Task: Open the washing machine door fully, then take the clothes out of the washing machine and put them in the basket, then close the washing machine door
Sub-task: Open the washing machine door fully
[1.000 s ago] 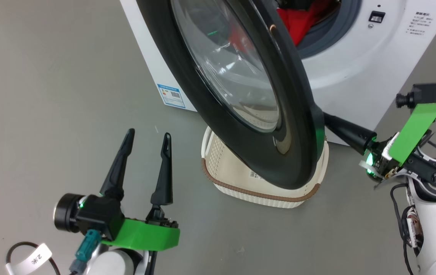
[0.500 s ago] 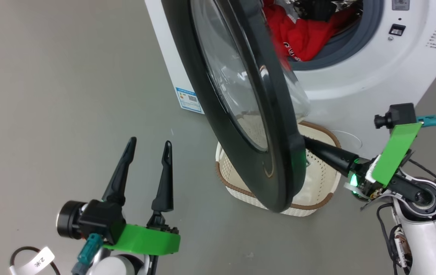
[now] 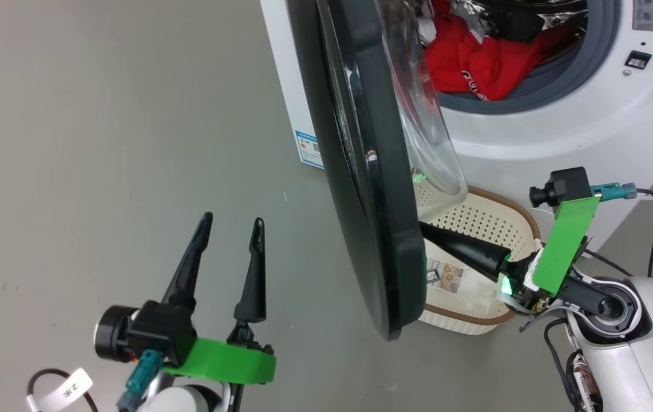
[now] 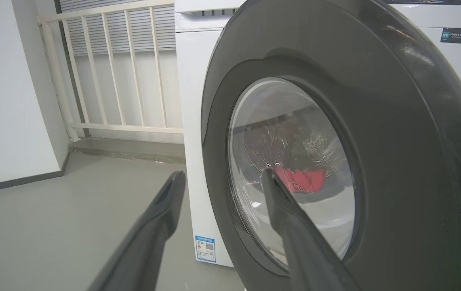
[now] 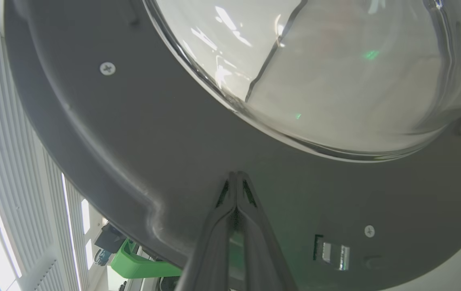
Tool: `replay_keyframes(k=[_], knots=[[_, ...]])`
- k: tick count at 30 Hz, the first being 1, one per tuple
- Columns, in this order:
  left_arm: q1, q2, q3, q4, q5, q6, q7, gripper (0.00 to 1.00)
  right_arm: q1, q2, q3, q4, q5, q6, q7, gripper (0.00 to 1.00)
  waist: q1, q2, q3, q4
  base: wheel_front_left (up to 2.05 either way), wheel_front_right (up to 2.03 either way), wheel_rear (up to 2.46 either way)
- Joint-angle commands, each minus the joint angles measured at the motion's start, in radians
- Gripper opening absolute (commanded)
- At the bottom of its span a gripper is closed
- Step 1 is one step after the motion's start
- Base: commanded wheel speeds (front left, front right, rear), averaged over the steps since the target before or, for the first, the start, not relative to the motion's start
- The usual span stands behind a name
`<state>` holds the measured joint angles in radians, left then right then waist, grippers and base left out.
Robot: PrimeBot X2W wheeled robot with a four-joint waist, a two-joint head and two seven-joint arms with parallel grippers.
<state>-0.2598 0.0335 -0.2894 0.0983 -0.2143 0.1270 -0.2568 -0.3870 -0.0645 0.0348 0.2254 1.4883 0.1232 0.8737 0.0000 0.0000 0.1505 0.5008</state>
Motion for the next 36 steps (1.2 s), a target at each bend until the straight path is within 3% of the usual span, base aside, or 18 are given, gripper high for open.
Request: replay_keyframes(k=[1, 11, 36], knots=[[0.001, 0.017, 0.034, -0.018, -0.011, 0.007, -0.005, 1.0, 0.003, 0.014, 0.033, -0.037, 0.015, 0.008, -0.002, 0.0, 0.0, 0.0, -0.003, 0.009, 0.0, 0.0, 0.0], [0.005, 0.017, 0.026, 0.003, -0.022, 0.007, -0.005, 1.0, 0.02, 0.014, 0.097, -0.047, 0.041, 0.008, -0.011, 0.0, 0.0, 0.0, -0.014, 0.048, 0.0, 0.0, 0.0], [0.042, 0.017, 0.042, -0.006, -0.031, 0.025, -0.005, 1.0, -0.065, 0.014, 0.25, 0.025, 0.105, 0.008, -0.053, 0.0, 0.0, 0.0, -0.014, 0.054, 0.0, 0.0, 0.0]])
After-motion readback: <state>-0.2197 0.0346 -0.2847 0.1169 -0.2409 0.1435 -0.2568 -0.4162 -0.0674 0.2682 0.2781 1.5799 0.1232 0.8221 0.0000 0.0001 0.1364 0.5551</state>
